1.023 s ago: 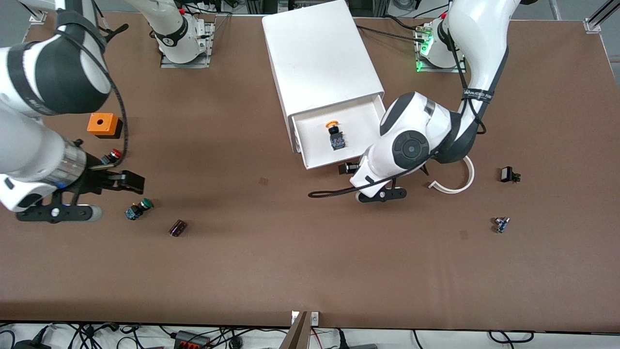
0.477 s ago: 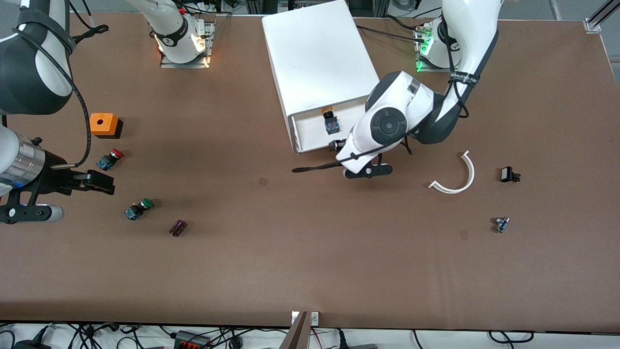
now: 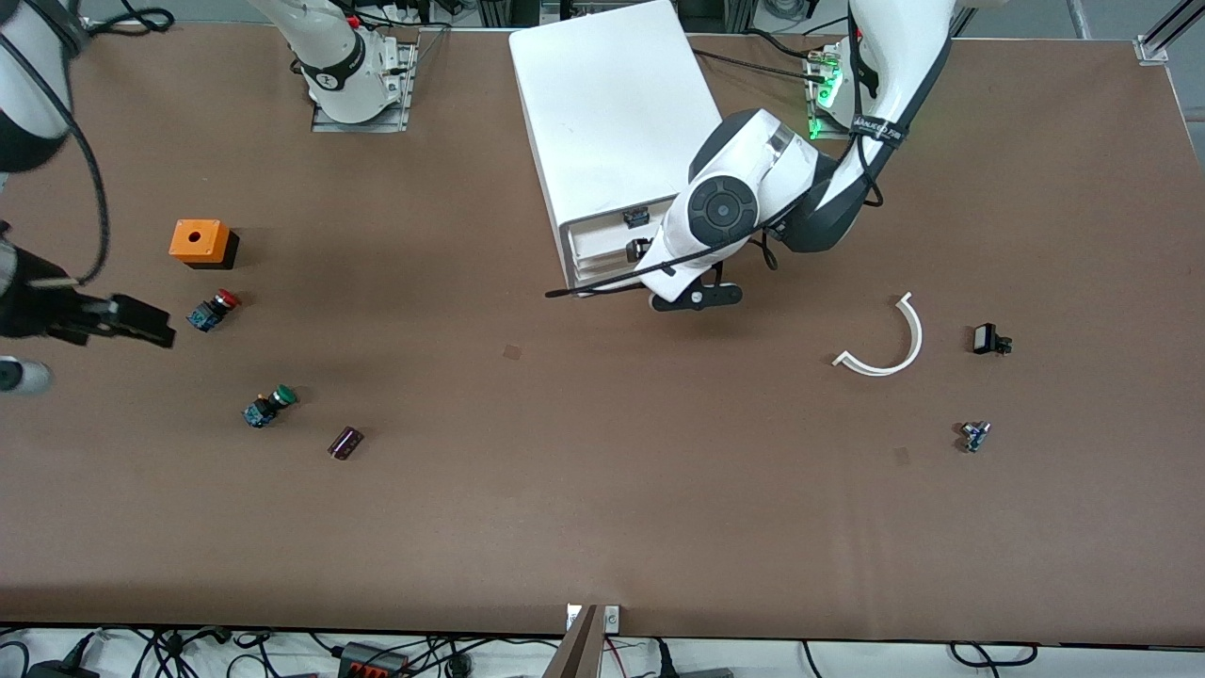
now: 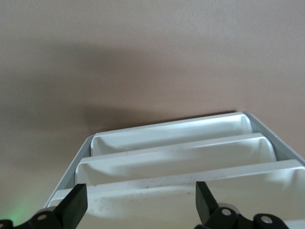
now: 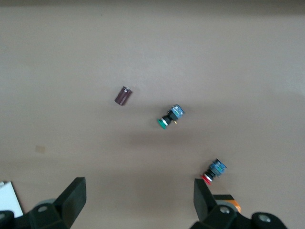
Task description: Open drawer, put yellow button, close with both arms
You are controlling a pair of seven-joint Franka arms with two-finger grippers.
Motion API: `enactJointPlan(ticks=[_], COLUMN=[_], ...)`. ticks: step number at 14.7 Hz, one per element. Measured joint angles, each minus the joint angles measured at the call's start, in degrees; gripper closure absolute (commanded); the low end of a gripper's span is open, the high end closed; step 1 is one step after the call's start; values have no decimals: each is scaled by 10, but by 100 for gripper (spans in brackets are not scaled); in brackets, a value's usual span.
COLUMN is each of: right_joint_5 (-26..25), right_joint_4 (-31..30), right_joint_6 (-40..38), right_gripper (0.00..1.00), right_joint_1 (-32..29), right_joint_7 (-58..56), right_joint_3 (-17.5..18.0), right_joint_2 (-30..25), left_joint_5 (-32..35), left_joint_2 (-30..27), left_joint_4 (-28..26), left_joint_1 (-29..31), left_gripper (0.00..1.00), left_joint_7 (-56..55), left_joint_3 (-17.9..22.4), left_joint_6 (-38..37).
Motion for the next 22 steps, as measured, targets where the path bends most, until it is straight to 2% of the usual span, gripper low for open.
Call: enactJointPlan(ticks=[4,10,15,16,19,22], right_joint_5=[0,0,0,0,-1,-2], right_joint_4=[-62,-134,-221,-238,-265,-270], right_joint_6=[0,4,66,75,82,85], right_gripper=[0,0,0,0,0,0], right_joint_1=[-18,-19,-20,-20,-19,-19], right_joint_7=[-17,-20,-26,-26,-26,-26], right_joint_3=[0,0,0,0,0,0], right_joint_2=[-53,-92,-135,-146,-167,-173], left_joint_5=[0,0,1,10,100,129], left_joint_2=[-3,-3,-5,-5,-8,-16], left_joint_4=[-9,-13,-13,-12,9,54], left_joint_1=[0,-5,-4,-2,26,75], left_gripper=[0,0,0,0,0,0], left_joint_7=[-1,-6,-7,-7,-6,31], left_joint_3=[-4,-16,-16,-14,-12,-10], left_joint_6=[-8,-14,-17,-16,-16,-38])
